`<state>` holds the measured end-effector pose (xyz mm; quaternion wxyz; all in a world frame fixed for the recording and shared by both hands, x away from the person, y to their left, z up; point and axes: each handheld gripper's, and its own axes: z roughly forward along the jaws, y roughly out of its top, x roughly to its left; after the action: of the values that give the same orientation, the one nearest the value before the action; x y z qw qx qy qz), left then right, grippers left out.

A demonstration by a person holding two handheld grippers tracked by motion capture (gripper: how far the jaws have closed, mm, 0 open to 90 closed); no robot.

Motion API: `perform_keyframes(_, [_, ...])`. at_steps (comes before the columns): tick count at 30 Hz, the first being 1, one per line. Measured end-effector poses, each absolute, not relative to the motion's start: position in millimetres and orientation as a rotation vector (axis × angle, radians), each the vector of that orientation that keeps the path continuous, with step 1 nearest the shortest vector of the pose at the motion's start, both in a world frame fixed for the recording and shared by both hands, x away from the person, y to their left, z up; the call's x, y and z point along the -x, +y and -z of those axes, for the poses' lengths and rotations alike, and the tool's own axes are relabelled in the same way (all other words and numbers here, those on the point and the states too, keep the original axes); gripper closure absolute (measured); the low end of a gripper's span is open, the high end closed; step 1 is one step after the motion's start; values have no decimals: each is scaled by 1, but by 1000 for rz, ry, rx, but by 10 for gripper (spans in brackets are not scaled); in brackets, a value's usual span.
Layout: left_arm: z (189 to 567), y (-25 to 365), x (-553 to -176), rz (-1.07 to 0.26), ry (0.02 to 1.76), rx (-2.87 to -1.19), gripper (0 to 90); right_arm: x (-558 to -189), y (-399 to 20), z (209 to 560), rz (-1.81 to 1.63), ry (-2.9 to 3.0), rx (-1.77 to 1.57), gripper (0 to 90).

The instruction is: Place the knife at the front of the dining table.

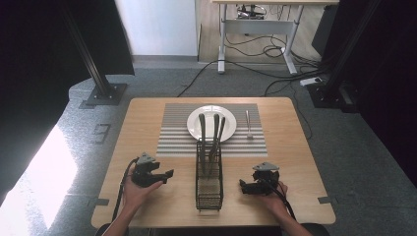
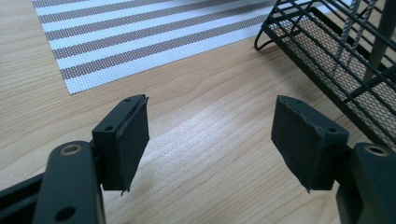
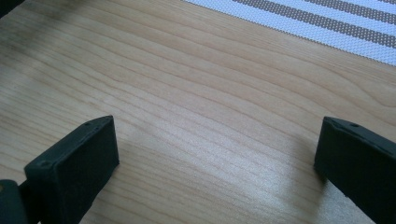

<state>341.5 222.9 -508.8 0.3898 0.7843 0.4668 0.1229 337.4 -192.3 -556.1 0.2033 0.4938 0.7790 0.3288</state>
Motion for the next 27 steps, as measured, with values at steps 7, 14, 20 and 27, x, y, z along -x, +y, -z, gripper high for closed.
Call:
perform_keyframes(7, [507,225,-342,-312,1198,-1982,278,-337,-193,556,-916,2183,-1372,0])
perform_keyframes(14, [501,226,-338,-352,1173,-1959,264,-337,-197,554,-891,2208,-1374,0])
perform_keyframes(20, [490,228,-338,-381,1153,-1913,264,-337,-198,554,-895,2209,-1371,0])
perform_keyframes(27, [481,220,-343,-398,1130,-1891,265,-337,-197,556,-917,2190,-1361,0])
